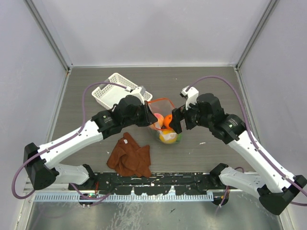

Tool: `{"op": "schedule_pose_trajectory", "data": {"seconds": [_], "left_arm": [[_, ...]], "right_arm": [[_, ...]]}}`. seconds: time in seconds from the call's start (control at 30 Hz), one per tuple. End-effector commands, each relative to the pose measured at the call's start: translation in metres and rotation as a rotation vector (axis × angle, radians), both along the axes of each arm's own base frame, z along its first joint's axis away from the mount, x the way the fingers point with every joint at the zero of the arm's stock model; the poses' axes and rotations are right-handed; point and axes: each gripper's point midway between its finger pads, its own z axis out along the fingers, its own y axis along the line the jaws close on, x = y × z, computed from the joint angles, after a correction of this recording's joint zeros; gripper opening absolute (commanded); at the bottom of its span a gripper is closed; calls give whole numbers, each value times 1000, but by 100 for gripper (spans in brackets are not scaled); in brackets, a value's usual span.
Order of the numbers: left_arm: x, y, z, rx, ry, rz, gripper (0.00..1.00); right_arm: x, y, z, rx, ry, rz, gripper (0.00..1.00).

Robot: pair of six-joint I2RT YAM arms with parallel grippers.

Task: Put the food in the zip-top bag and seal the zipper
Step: Zip the zipper food storage bag at the center of the board.

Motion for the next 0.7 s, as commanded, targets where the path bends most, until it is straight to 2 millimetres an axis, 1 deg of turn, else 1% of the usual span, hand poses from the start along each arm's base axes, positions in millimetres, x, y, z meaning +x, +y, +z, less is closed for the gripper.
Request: {"op": "schedule_pose_trajectory", "data": {"seconds": [0.0, 0.13, 0.3, 0.37, 0.43, 0.5, 0.67], "left_arm": [[9, -2, 24, -69, -61, 30, 0], [8, -2, 23, -70, -58, 29, 0], [9, -1, 22, -69, -59, 35, 0], [9, 0, 23, -67, -63, 40, 0], [9, 1, 23, -65, -64, 44, 0], [9, 1, 24, -71, -64, 44, 0], [8, 1, 26, -82, -68, 43, 0]], "right_arm": [[-13, 11, -15, -52, -5, 147, 100], [-18, 21, -21, -98, -41, 216, 100], [-24, 35, -28, -187, -71, 254, 100], [-26, 38, -27, -212, -88, 251, 100], [-29, 41, -21, -203, -106, 260, 100], [-29, 41, -19, -200, -119, 255, 100], [-18, 39, -28, -249, -125, 204, 99]]}}
